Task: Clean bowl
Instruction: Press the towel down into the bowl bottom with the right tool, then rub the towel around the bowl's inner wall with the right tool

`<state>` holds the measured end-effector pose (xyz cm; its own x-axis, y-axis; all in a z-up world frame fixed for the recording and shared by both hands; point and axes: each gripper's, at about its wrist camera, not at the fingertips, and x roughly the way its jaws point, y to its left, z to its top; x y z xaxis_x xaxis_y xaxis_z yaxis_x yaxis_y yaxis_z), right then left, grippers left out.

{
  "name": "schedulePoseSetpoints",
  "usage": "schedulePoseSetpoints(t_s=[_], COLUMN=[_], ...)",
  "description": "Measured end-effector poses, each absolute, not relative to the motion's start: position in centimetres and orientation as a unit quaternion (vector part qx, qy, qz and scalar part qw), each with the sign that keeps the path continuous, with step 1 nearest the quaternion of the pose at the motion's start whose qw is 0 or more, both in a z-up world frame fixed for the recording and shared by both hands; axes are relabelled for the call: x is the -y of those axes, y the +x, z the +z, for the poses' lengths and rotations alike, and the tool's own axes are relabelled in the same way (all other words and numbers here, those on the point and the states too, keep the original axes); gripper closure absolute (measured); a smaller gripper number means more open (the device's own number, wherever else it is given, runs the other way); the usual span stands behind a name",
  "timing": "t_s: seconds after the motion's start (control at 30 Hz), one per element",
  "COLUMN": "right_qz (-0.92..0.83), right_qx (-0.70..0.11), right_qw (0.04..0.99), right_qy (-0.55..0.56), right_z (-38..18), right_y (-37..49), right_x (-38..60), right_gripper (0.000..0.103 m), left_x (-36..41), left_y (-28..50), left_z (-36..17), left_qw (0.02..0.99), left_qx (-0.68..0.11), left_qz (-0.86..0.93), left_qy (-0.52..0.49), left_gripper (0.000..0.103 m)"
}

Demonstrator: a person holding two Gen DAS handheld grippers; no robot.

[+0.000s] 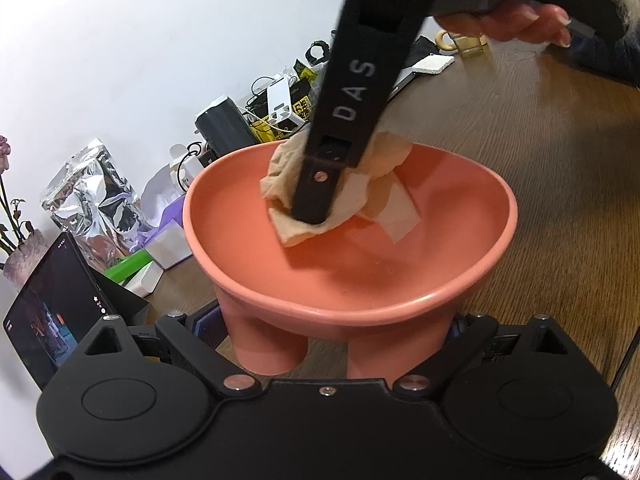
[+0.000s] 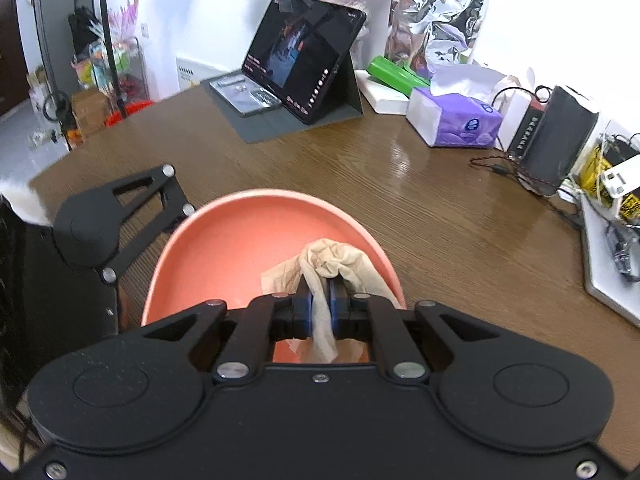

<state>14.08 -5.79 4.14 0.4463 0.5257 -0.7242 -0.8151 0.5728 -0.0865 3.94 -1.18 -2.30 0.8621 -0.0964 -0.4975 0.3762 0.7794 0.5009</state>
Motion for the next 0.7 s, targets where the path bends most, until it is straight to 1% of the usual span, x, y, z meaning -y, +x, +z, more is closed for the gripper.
schedulePoseSetpoints(t_s=[0.27,0.7], right_qz=[0.387,0.379], right_qx=[-0.344,-0.370], right_qw=[0.814,0.795], right_qy=[-0.262,-0.296], right_z=[3.9,3.5], right_y=[13.4,12.7], right_x=[6.0,6.5], right_gripper=[0.094,0.094], left_x=[0.9,0.8], left_y=[4.6,4.6], left_z=[-2.3,-2.4], left_qw=[0.915,0.915], left_qx=[-0.228,-0.227], left_qz=[-0.130,-0.129], left_qy=[0.306,0.306], left_gripper=[0.008,0.008])
